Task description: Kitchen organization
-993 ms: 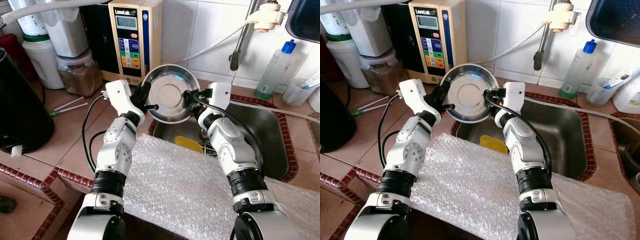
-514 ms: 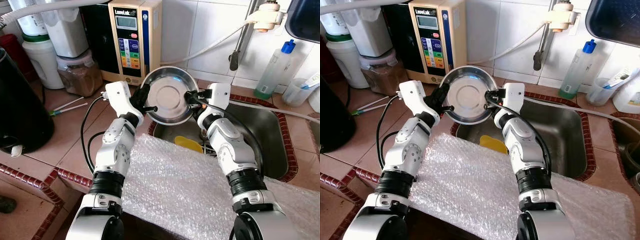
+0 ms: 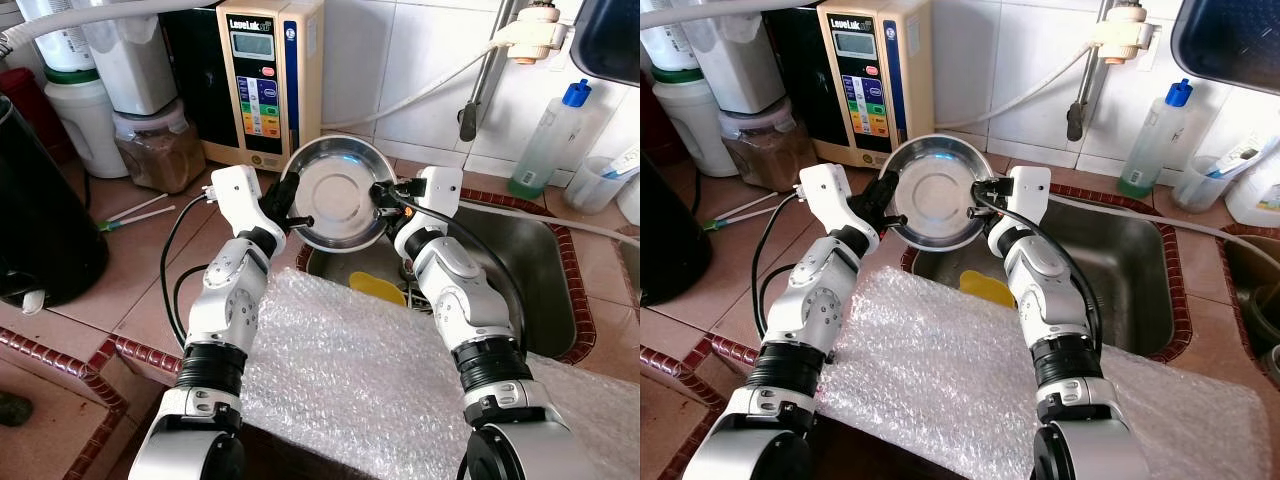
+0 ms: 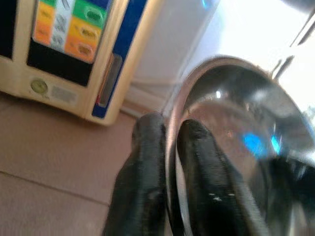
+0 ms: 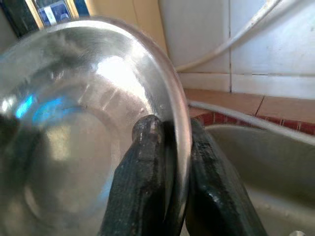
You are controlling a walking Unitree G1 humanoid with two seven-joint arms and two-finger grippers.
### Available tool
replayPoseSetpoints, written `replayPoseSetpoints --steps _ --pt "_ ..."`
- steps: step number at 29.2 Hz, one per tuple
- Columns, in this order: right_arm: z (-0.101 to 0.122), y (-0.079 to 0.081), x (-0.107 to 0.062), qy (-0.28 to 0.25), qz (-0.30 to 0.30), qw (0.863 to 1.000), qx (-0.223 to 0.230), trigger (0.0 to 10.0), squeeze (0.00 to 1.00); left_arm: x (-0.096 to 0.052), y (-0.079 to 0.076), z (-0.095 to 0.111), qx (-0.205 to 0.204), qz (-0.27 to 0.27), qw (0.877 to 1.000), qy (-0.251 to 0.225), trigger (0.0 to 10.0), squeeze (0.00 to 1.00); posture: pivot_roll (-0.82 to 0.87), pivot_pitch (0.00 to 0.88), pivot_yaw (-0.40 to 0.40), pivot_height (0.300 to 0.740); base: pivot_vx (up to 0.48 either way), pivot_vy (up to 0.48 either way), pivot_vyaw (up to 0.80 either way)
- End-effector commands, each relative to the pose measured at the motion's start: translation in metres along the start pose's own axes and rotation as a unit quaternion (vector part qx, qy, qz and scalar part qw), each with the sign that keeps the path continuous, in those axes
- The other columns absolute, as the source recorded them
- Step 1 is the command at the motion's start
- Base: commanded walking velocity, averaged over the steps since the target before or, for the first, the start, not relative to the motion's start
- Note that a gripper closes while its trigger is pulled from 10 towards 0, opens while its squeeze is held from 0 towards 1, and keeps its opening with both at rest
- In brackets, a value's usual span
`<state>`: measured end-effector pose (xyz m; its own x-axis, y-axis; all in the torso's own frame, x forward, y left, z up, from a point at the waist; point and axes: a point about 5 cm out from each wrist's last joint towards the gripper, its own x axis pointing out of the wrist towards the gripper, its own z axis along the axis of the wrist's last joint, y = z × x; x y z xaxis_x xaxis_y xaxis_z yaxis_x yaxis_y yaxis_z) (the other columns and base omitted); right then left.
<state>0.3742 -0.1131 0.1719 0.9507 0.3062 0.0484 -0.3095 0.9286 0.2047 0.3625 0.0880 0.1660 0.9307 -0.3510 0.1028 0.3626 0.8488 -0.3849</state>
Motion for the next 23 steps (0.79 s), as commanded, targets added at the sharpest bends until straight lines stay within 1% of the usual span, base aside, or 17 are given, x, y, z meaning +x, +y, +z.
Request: replayPoseSetpoints --steps 1,5,6,10,12,14,16,19,20,23 --pt "-0.004 -0.005 0.0 0.02 -0.019 1.0 -0.014 0.0 0.0 0.004 -0.026 0.0 0.019 -0.078 0.997 0.01 10.0 1.0 0.04 0.0 0.022 0.74 0.0 0.0 0.0" --pt "-0.004 -0.006 0.0 0.02 -0.02 0.999 -0.015 0.0 0.0 0.002 -0.031 -0.006 0.027 -0.091 0.995 0.025 10.0 1.0 0.04 0.0 0.023 0.74 0.0 0.0 0.0" --pt "-0.004 -0.008 0.0 0.019 -0.024 0.999 -0.023 0.0 0.0 0.001 -0.034 -0.012 0.033 -0.098 0.994 0.037 10.0 1.0 0.04 0.0 0.023 0.74 0.0 0.0 0.0" --pt "-0.003 -0.011 -0.001 0.018 -0.032 0.999 -0.034 0.0 0.0 0.0 -0.035 -0.013 0.032 -0.1 0.994 0.04 10.0 1.0 0.04 0.0 0.021 0.74 0.0 0.0 0.0" --pt "-0.004 -0.013 -0.002 0.019 -0.038 0.998 -0.042 0.0 0.0 0.001 -0.034 -0.012 0.034 -0.099 0.993 0.044 10.0 1.0 0.04 0.0 0.021 0.74 0.0 0.0 0.0" --pt "-0.004 -0.018 -0.003 0.019 -0.047 0.996 -0.07 0.0 0.0 0.0 -0.028 -0.012 0.042 -0.103 0.992 0.063 10.0 1.0 0.04 0.0 0.021 0.74 0.0 0.0 0.0" --pt "-0.004 -0.019 -0.004 0.019 -0.049 0.996 -0.075 0.0 0.0 0.0 -0.027 -0.012 0.044 -0.106 0.991 0.067 10.0 1.0 0.04 0.0 0.021 0.74 0.0 0.0 0.0" --pt "-0.003 -0.025 -0.005 0.017 -0.059 0.995 -0.081 0.0 0.0 -0.002 -0.025 -0.015 0.054 -0.118 0.988 0.084 10.0 1.0 0.04 0.0 0.022 0.74 0.0 0.0 0.0" --pt "-0.002 -0.03 -0.007 0.016 -0.065 0.993 -0.101 0.0 0.0 -0.003 -0.024 -0.016 0.056 -0.118 0.987 0.09 10.0 1.0 0.04 0.0 0.023 0.74 0.0 0.0 0.0" --pt "-0.001 -0.035 -0.009 0.016 -0.071 0.993 -0.091 0.0 0.0 -0.004 -0.02 -0.017 0.067 -0.115 0.986 0.096 10.0 1.0 0.04 0.0 0.022 0.74 0.0 0.0 0.0"
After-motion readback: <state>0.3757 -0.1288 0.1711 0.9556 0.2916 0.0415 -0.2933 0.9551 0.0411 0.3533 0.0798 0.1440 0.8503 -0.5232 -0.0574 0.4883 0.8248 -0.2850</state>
